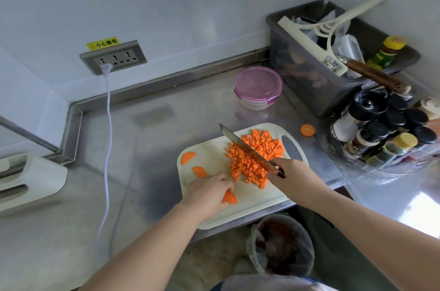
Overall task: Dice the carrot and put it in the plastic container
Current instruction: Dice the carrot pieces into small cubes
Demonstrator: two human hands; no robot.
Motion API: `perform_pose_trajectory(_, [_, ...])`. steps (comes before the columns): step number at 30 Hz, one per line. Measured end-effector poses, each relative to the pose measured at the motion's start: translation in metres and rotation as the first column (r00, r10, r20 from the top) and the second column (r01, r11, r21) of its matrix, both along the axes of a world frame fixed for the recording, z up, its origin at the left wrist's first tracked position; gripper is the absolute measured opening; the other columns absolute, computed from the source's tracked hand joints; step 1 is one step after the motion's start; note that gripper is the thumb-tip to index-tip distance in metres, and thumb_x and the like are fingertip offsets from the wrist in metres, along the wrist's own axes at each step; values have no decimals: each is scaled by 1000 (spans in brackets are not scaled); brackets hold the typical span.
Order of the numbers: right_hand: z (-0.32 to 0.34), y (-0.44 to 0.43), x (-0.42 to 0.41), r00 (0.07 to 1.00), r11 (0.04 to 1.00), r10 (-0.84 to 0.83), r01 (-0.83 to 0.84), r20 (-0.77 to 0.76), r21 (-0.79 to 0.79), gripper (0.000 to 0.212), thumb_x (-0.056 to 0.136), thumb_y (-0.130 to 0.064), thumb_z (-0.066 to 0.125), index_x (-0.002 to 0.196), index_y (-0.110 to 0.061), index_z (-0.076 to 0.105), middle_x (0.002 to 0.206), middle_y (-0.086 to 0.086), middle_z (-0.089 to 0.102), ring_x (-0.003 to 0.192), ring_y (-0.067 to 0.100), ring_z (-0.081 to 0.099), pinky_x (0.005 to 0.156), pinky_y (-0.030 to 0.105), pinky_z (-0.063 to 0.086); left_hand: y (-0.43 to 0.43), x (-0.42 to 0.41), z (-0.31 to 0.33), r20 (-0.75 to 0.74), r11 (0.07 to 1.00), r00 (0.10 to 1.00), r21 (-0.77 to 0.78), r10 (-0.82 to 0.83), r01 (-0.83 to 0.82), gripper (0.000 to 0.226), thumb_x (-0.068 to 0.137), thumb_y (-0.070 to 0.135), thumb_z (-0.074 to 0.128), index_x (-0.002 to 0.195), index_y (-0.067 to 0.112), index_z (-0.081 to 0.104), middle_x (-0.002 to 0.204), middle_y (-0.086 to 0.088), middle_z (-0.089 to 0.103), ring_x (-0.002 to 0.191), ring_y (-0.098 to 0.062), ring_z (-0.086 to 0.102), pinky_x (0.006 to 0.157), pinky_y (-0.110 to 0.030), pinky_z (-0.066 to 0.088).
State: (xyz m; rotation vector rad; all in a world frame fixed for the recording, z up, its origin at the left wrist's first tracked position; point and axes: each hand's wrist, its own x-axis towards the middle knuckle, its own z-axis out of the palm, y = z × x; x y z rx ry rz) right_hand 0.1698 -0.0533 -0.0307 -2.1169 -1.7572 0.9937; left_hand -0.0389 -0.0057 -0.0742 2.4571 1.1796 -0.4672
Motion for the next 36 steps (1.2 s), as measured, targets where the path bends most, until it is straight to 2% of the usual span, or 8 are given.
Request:
perform_pose_trajectory(10, [-1, 3, -4, 1000, 1000, 8, -8, -8, -21, 21, 97, -27, 51, 112, -16, 61, 67, -9, 49, 54, 8, 44, 49, 18, 30, -9, 6, 3, -5, 982, 987, 104, 158, -156, 26, 90, 30, 52, 116, 24, 54, 116, 3, 49, 91, -25, 59, 76, -31, 48])
perform_pose_trajectory(13, [-2, 5, -7, 1000, 1000, 13, -13, -1, -28, 21, 97, -28, 51, 112, -18, 61, 70, -7, 53, 57, 9, 47, 51, 21, 35, -6, -1, 5, 86, 966, 970, 106, 227, -235, 31, 91, 35, 52, 121, 25, 54, 120, 6, 48, 100, -19, 58, 74, -29, 40])
perform_pose_trajectory(16, [-3, 7, -9, 1000, 999, 10, -10, -6, -35, 22, 97, -28, 51, 114, -18, 61, 73, -4, 57, 58, 11, 49, 54, 23, 38, 16, -18, 6, 143, 920, 928, 150, 343, -363, 34, 93, 23, 51, 126, 26, 53, 128, 8, 46, 112, -17, 53, 79, -31, 44])
perform_pose_trajectory(22, [-3, 9, -11, 1000, 999, 7, -7, -4, -36, 21, 97, -29, 51, 113, -19, 60, 71, -6, 56, 58, 11, 49, 55, 24, 39, 47, -31, 7, -51, 961, 965, 119, 256, -249, 39, 92, 11, 49, 129, 23, 50, 131, 2, 47, 121, -20, 44, 91, -28, 36])
perform_pose_trajectory(28, [-5, 9, -10, 1000, 999, -10, 9, -16, -39, 17, 96, -28, 51, 108, -19, 61, 71, -3, 56, 56, 12, 47, 54, 26, 38, 54, -30, 14, -48, 972, 980, 146, 193, -184, 27, 83, 19, 69, 107, 22, 58, 114, 4, 54, 109, -17, 50, 72, -23, 29])
perform_pose_trajectory(31, [-5, 10, -10, 1000, 999, -9, 8, -13, -38, 17, 96, -28, 51, 109, -20, 60, 70, -4, 55, 56, 12, 47, 53, 25, 37, 54, -33, 22, 2, 961, 974, 161, 228, -226, 17, 85, 21, 68, 93, 28, 55, 103, 10, 60, 99, -15, 56, 58, -19, 27])
perform_pose_trajectory(33, [-6, 10, -10, 1000, 999, -12, 11, -25, -39, 18, 96, -27, 52, 110, -19, 60, 70, -3, 56, 55, 13, 48, 53, 27, 39, 51, -34, 25, 105, 936, 937, 76, 335, -343, 15, 86, 18, 66, 83, 27, 54, 88, 12, 63, 85, -13, 63, 58, -17, 35])
perform_pose_trajectory(36, [-6, 12, -12, 999, 999, -12, 10, -38, -40, 19, 96, -27, 52, 111, -19, 60, 69, -4, 55, 55, 12, 48, 54, 28, 43, 36, -25, 24, 234, 871, 846, -250, 479, -423, 16, 85, 9, 68, 81, 21, 59, 77, 8, 63, 73, -15, 68, 68, -26, 54])
